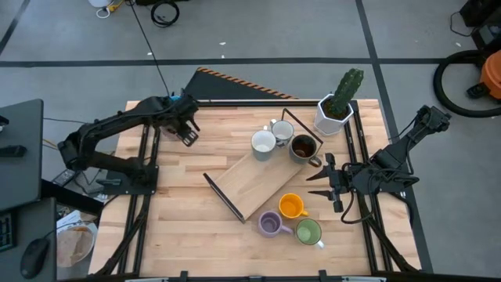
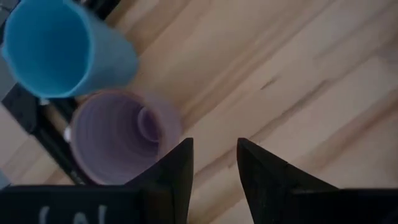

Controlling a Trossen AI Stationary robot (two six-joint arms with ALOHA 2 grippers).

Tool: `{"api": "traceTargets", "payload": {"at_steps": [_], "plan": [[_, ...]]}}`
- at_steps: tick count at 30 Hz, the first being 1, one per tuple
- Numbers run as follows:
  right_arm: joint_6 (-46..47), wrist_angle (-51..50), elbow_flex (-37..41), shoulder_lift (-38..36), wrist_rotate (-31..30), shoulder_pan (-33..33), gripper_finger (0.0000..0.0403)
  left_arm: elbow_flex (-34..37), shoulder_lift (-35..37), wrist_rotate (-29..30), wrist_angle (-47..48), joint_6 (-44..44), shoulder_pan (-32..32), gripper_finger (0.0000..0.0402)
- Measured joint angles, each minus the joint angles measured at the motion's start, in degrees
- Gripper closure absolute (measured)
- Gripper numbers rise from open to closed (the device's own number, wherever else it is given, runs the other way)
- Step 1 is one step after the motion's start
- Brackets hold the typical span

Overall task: Place coffee mugs
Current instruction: Put the top violet mug on the shelf

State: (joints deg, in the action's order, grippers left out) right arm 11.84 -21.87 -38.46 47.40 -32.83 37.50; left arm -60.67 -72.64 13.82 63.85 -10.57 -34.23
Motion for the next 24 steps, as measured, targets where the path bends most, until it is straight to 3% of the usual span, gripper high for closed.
{"api": "traceTargets", "payload": {"at_steps": [7, 16, 20, 24], "plan": [[0.0, 0.0, 0.0, 0.0, 0.0, 0.0, 0.0212, 3.0, -0.1, 1.2, -0.2, 5.7, -5.1, 0.0262], [1.1, 0.0, 0.0, 0.0, 0.0, 0.0, 0.0212, 8.4, -0.1, 2.9, -3.9, 7.8, -8.0, 0.0191], [1.1, 0.0, 0.0, 0.0, 0.0, 0.0, 0.0212, 11.8, -0.1, 3.2, -8.3, 10.9, -8.5, 0.0191], [1.1, 0.1, 0.0, 0.0, -0.1, 0.0, 0.0212, 14.9, -0.1, 3.4, -12.9, 13.8, -8.5, 0.0215]]}}
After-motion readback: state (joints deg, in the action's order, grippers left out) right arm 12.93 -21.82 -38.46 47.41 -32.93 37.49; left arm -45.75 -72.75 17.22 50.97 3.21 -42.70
